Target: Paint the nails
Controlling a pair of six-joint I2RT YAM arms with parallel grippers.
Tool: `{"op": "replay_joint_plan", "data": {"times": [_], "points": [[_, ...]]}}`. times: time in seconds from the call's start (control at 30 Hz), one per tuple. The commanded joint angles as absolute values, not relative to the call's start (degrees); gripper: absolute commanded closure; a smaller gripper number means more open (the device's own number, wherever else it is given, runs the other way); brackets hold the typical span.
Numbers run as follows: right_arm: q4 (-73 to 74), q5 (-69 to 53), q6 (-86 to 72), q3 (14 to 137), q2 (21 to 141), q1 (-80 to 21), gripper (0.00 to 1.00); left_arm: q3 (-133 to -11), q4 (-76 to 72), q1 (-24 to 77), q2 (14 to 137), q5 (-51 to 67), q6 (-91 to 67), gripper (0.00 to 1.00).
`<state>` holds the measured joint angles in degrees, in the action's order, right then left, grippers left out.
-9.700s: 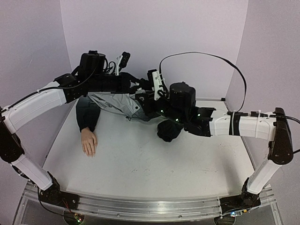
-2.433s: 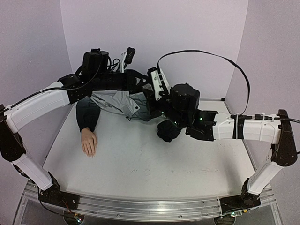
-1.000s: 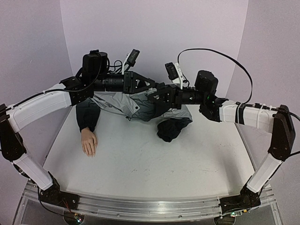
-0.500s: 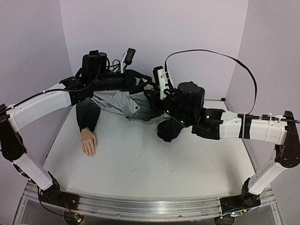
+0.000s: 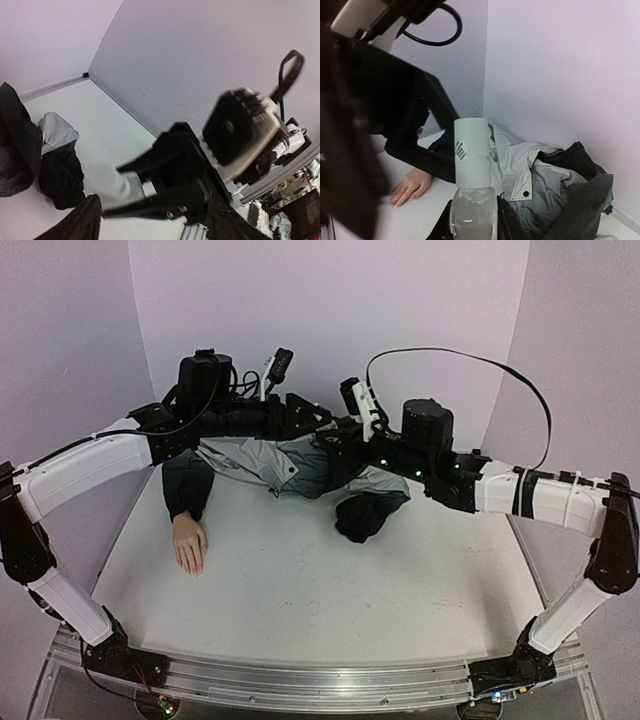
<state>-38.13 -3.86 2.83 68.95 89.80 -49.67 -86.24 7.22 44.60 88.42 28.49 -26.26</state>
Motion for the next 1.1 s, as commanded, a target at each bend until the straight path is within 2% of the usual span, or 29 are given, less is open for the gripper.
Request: {"op": "replay_joint_plan", "data": {"times": [0.0,0.13,0.27,0.33,0.5,0.9,1.07], "points": [[-43.2,-26.9,-4.3,68.7,86.0,-42.3,1.0,-88.6,10.6,44.4,86.1,28.5,-24.3,0.18],[-43.9,-38.5,-8.6,68.1,87.1,-38.7,1.0,-88.2,10.4,43.3,85.5,29.8,-26.0,0.1],[-48.9,-52.6,-15.4,69.5,90.5,-38.2,1.0,-89.0,9.0,43.1,87.1,34.7,-27.3,0.12],[-53.7,-55.9,-20.0,69.6,92.1,-38.2,1.0,-89.1,7.6,43.1,87.8,37.1,-28.2,0.15],[-61.0,-56.1,-25.6,68.7,93.9,-38.2,1.0,-89.0,5.7,43.2,88.3,39.5,-29.0,0.23],[-61.4,-56.9,-25.7,68.6,94.7,-38.3,1.0,-90.6,4.8,43.2,89.7,38.2,-30.1,0.45],[-60.3,-56.5,-24.5,68.1,94.5,-38.3,1.0,-91.3,4.7,43.1,89.9,38.0,-30.1,0.42]]}}
